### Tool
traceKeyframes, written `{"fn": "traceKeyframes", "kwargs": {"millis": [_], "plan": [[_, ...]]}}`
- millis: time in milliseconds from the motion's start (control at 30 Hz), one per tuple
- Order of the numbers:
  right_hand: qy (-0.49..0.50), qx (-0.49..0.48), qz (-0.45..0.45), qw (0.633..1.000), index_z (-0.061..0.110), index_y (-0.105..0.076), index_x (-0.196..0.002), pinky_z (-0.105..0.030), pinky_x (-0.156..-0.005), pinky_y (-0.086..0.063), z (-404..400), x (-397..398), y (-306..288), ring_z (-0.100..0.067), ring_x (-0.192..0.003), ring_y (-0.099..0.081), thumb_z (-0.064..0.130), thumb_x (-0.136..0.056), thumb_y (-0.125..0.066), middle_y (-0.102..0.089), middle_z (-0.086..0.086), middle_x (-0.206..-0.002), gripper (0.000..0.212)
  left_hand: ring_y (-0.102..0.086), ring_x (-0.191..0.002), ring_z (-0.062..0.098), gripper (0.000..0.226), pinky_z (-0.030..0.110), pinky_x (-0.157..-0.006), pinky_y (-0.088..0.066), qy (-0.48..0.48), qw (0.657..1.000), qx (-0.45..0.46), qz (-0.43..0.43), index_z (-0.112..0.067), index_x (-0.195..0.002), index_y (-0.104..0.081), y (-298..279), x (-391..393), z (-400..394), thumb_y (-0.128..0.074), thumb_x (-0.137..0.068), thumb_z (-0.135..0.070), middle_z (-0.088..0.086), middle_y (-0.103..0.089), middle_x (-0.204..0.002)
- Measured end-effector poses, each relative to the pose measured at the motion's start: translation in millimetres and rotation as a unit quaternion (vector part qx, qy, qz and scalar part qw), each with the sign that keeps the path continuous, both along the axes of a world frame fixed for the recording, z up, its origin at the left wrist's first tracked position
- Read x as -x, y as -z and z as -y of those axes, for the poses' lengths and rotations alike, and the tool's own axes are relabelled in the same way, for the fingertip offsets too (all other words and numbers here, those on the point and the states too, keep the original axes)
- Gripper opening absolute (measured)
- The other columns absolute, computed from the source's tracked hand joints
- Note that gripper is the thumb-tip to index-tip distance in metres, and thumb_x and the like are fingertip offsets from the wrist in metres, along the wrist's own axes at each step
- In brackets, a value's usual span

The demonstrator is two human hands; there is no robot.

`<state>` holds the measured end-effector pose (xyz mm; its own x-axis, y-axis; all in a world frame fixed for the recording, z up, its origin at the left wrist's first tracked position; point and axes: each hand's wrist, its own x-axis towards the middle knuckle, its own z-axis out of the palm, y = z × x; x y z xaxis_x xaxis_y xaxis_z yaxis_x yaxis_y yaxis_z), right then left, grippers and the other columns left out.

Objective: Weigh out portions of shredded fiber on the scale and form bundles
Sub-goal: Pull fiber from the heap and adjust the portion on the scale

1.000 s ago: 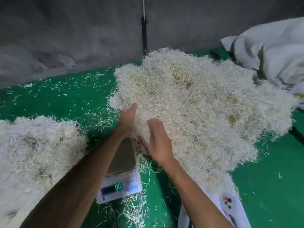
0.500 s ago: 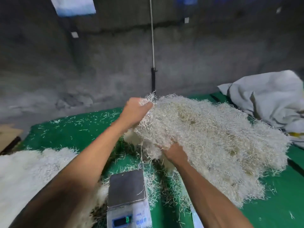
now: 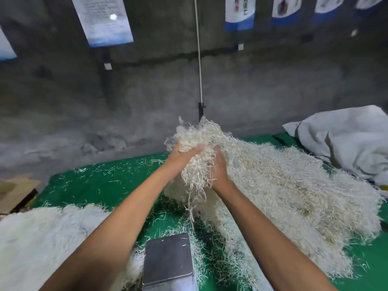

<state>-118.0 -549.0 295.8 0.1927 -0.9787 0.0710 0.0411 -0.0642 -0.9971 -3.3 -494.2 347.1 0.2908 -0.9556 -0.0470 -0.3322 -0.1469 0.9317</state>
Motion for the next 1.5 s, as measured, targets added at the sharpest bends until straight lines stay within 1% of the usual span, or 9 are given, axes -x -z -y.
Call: {"fn": "traceKeyframes", "kwargs": {"millis": [200, 400, 733, 867, 1033, 1200, 1333, 1400, 1500], "plan": [[0.003, 0.172, -0.323, 0.931, 0.016, -0.059, -0.102, -0.038, -0.08, -0.057, 3.6, 12.2, 73.0, -0.022, -0.09, -0.057, 0.009, -0.102, -0.055, -0.062, -0.008, -0.105, 0.008, -0.054, -0.128, 0.03, 0.097, 0.044, -0.109, -0.042, -0.061, 0.998, -0.001, 0.031, -0.009, -0.147, -0.042, -20.4, -19.8, 20.2, -0.078, -0.071, -0.057, 0.015, -0.051, -0.148], [-0.142, 0.05, -0.576, 0.804, 0.024, -0.052, -0.098, -0.031, -0.084, -0.055, -39.0, 60.1, 212.1, -0.015, -0.087, -0.059, 0.016, -0.105, -0.046, -0.055, 0.005, -0.091, 0.012, -0.044, -0.138, 0.034, 0.098, 0.048, -0.111, -0.036, -0.149, 0.985, 0.089, -0.018, -0.002, -0.154, -0.029, -65.0, -39.5, 32.9, -0.072, -0.082, -0.053, 0.015, -0.042, -0.155], [-0.177, 0.071, -0.308, 0.932, -0.006, -0.062, -0.124, -0.034, -0.12, -0.031, -7.2, 3.9, 25.9, -0.028, -0.127, -0.056, 0.024, -0.102, -0.063, -0.059, -0.02, -0.135, 0.037, -0.041, -0.142, 0.034, 0.113, 0.056, -0.114, -0.037, -0.077, 0.996, -0.016, -0.029, -0.017, -0.156, -0.031, -12.0, -8.7, 16.8, -0.067, -0.067, -0.076, 0.009, -0.036, -0.16], [-0.077, 0.126, -0.194, 0.97, -0.003, -0.067, -0.107, -0.03, -0.094, -0.054, -8.7, -3.4, 9.3, -0.013, -0.082, -0.061, 0.009, -0.099, -0.064, -0.066, -0.006, -0.092, 0.015, -0.016, -0.154, 0.029, 0.14, 0.061, -0.122, -0.018, 0.0, 0.999, -0.042, 0.016, -0.031, -0.161, -0.021, 4.1, -7.6, 6.5, -0.049, -0.046, -0.106, 0.004, -0.01, -0.169], [-0.041, 0.161, -0.348, 0.923, 0.007, -0.064, -0.11, -0.026, -0.069, -0.051, -12.4, 5.9, 79.7, -0.019, -0.082, -0.061, 0.007, -0.099, -0.06, -0.067, -0.007, -0.104, 0.012, -0.061, -0.12, 0.029, 0.108, 0.043, -0.101, -0.049, -0.115, 0.987, -0.008, 0.11, -0.008, -0.154, -0.026, 2.3, -18.5, 13.5, -0.069, -0.078, -0.071, 0.015, -0.059, -0.128], [-0.15, 0.132, -0.533, 0.822, 0.02, -0.052, -0.106, -0.026, -0.077, -0.057, -41.1, 43.2, 199.4, -0.008, -0.078, -0.053, 0.021, -0.104, -0.054, -0.053, 0.007, -0.094, 0.004, -0.03, -0.148, 0.032, 0.104, 0.053, -0.117, -0.027, -0.211, 0.971, 0.086, -0.079, -0.016, -0.159, -0.017, -40.3, -34.7, 24.5, -0.06, -0.083, -0.072, 0.008, -0.023, -0.165], [-0.181, 0.043, -0.453, 0.872, 0.015, -0.049, -0.144, -0.031, -0.077, -0.058, -50.4, 53.8, 185.6, -0.01, -0.077, -0.063, 0.053, -0.097, -0.062, -0.062, 0.003, -0.093, 0.062, -0.027, -0.149, 0.028, 0.107, 0.055, -0.119, -0.023, -0.176, 0.967, 0.099, -0.159, -0.021, -0.16, -0.015, -44.1, -32.2, 27.9, -0.066, -0.08, -0.071, 0.003, -0.015, -0.167], [-0.171, 0.01, -0.343, 0.924, 0.013, -0.066, -0.1, -0.037, -0.066, -0.057, -40.4, 45.4, 139.5, -0.012, -0.07, -0.062, 0.083, -0.077, -0.059, -0.063, -0.001, -0.086, 0.075, -0.022, -0.151, 0.03, 0.109, 0.056, -0.119, -0.023, -0.153, 0.978, 0.05, -0.133, -0.023, -0.162, -0.009, -22.6, -23.7, 26.7, -0.068, -0.082, -0.067, 0.002, -0.007, -0.169], [-0.16, -0.024, -0.285, 0.945, 0.006, -0.064, -0.095, -0.024, -0.077, -0.055, -14.2, 25.6, 67.2, -0.015, -0.096, -0.065, 0.033, -0.098, -0.067, -0.062, -0.011, -0.108, 0.027, -0.032, -0.148, 0.033, 0.109, 0.055, -0.12, -0.028, -0.121, 0.985, -0.027, -0.117, -0.02, -0.16, -0.015, 27.2, -7.4, 20.4, -0.073, -0.078, -0.063, 0.009, -0.022, -0.166]]}}
